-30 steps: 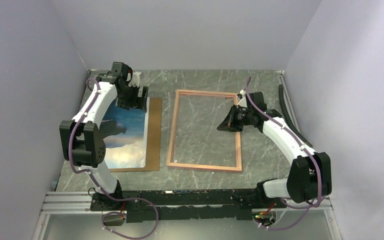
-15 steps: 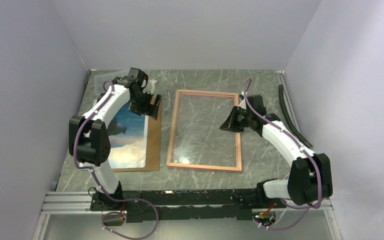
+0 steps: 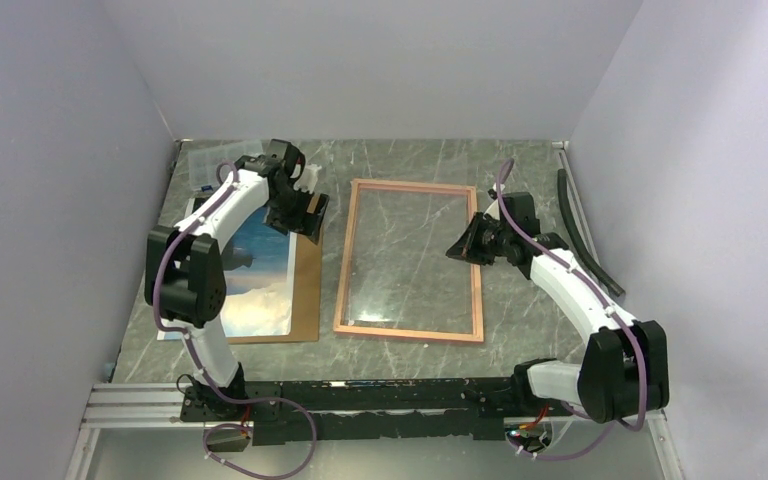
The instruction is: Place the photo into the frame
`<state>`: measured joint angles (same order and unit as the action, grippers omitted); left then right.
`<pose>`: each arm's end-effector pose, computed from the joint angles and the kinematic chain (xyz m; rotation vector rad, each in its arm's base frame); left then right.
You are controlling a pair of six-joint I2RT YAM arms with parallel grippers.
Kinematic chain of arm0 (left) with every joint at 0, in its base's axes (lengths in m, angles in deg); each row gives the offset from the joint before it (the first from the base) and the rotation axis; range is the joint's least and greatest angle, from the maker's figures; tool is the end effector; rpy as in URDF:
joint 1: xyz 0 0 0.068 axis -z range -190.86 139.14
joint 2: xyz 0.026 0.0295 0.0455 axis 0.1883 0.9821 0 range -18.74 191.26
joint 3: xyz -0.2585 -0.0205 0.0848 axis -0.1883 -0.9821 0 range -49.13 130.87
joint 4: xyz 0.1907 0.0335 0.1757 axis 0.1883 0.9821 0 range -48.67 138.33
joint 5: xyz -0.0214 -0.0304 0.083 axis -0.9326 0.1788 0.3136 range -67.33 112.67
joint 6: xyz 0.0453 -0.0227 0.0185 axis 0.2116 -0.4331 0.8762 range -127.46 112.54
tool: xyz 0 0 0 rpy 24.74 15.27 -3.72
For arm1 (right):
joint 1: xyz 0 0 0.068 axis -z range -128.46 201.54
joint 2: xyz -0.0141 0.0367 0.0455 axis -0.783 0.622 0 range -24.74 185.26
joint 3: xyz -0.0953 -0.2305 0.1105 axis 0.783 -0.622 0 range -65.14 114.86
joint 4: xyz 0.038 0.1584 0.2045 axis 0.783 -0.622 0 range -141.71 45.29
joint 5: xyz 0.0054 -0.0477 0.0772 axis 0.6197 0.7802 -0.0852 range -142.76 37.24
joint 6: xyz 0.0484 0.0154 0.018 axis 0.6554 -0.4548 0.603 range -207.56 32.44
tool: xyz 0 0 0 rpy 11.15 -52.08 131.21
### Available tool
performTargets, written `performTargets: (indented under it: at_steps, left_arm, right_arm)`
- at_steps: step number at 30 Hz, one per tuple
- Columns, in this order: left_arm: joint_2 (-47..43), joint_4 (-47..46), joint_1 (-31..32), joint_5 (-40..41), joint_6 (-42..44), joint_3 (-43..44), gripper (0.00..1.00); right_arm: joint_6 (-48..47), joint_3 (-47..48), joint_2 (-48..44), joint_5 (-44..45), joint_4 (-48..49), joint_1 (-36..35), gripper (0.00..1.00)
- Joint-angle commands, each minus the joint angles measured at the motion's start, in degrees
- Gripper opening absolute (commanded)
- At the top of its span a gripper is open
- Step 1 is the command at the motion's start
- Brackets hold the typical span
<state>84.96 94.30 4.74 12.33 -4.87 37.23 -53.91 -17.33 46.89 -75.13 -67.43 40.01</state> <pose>0.3556 -0.1059 0.2516 0.4867 2.7625 -0.3075 0.2508 0.0649 0.2424 0.2818 2.4520 0.8261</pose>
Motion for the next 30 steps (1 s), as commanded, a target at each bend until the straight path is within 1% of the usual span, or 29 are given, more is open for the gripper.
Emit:
performTargets:
  at_steps: [1, 8, 18, 22, 30]
  left_arm:
    - [0.4, -1.1, 0.5, 0.8, 1.1, 0.4, 0.89]
    - [0.0, -1.4, 0.6, 1.1, 1.1, -0.1, 0.88]
    - [0.4, -2.0, 1.6, 1.8, 1.6, -1.4, 0.86]
    - [1.2, -2.4, 2.2, 2.0, 1.6, -1.7, 0.87]
    - [2.4, -3.6, 4.3, 3.0, 1.7, -2.8, 0.87]
  right_arm:
    - [1.0, -1.6, -1.8, 0.8, 3.1, 0.4, 0.0]
    - [1.0, -3.7, -2.5, 0.3, 4.0, 0.4, 0.0]
    - [-1.9, -0.7, 0.7, -2.3, 1.6, 1.0, 0.0]
    - [-2.0, -0.2, 0.8, -3.6, 0.5, 1.2, 0.0]
    - [-0.8, 1.5, 0.5, -4.8, -2.0, 1.5, 0.0]
